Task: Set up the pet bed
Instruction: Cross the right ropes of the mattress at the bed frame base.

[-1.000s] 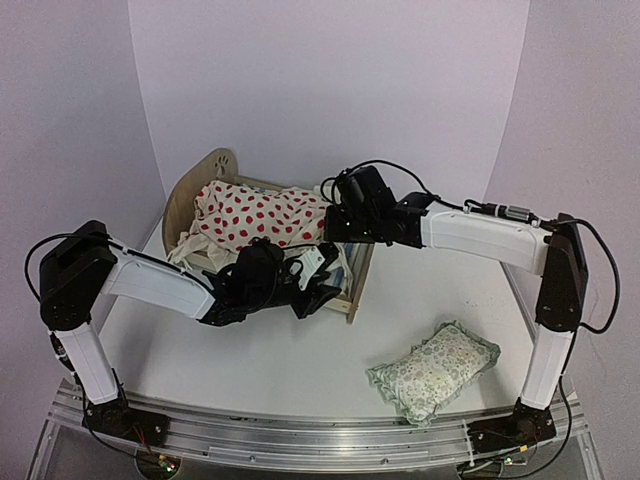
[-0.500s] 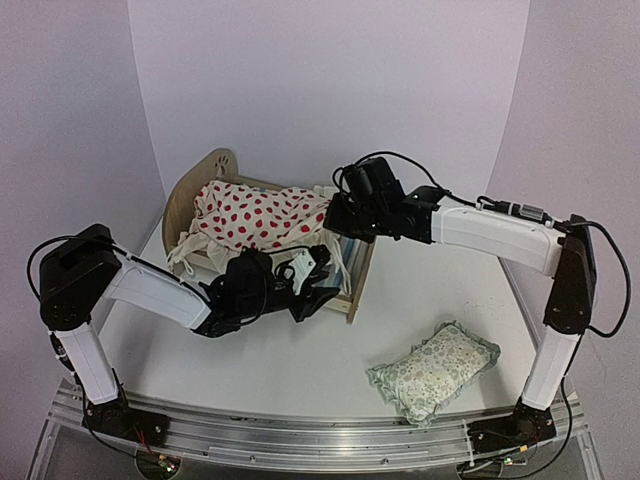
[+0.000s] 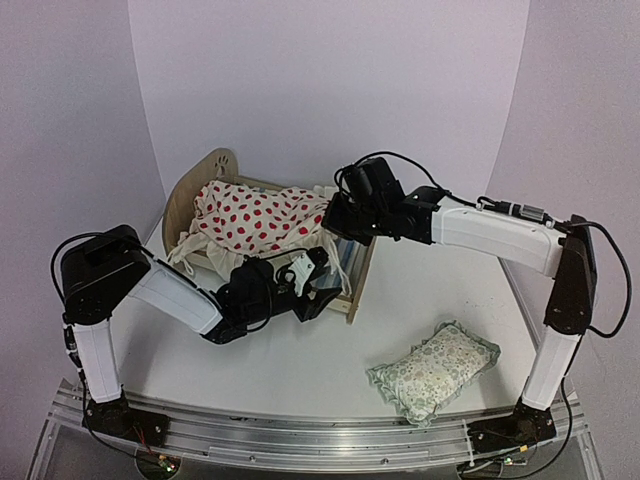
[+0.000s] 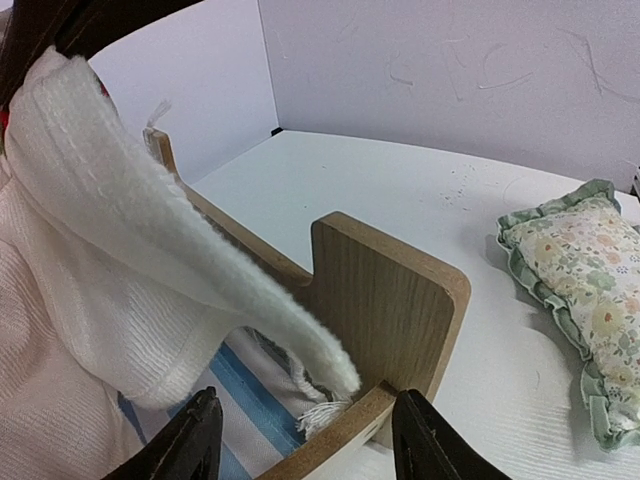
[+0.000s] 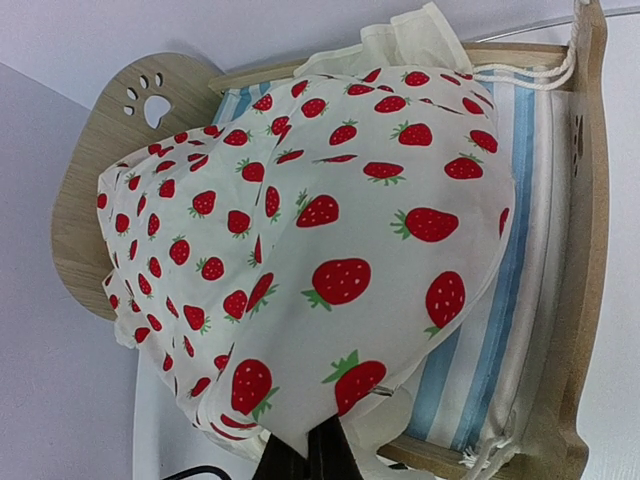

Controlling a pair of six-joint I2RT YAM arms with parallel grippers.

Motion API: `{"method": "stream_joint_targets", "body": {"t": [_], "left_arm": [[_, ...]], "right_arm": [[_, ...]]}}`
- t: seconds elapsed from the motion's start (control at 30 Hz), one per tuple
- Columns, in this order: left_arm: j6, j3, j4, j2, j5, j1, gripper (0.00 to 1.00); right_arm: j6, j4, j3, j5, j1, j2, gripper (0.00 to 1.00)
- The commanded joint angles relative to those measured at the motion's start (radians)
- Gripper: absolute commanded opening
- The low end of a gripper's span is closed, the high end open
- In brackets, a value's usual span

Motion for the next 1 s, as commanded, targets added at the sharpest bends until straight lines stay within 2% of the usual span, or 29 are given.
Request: {"method": "stream_joint_targets", "body": {"t": [0.0,0.4,0.47,0.67,0.97], "left_arm": [[-0.027,0.056,0.108,0.037,-0.033,0.005,0.58],[-0.037,0.121,0.137,0.123,-0.011,0.012,0.46],[-0.049,0.111,0.147,0.112,-0.002,0.010,0.46],[-0.063,0.065,0.159,0.029,-0.079,-0.006,0.62],[-0.082,0.002,0.091,-0.127,-0.127,-0.007,0.60]], "right_arm": [[0.016,0.018,0.002,-0.011,0.005,-0.059,0.00],[0.002,0.024,-0.022,0.000,0.005,-0.091,0.00],[0.000,0.027,-0.024,0.001,0.005,-0.091,0.00],[0.015,0.045,-0.042,0.004,0.006,-0.079,0.00],[0.030,0.066,-0.060,0.008,0.005,-0.067,0.00]]}}
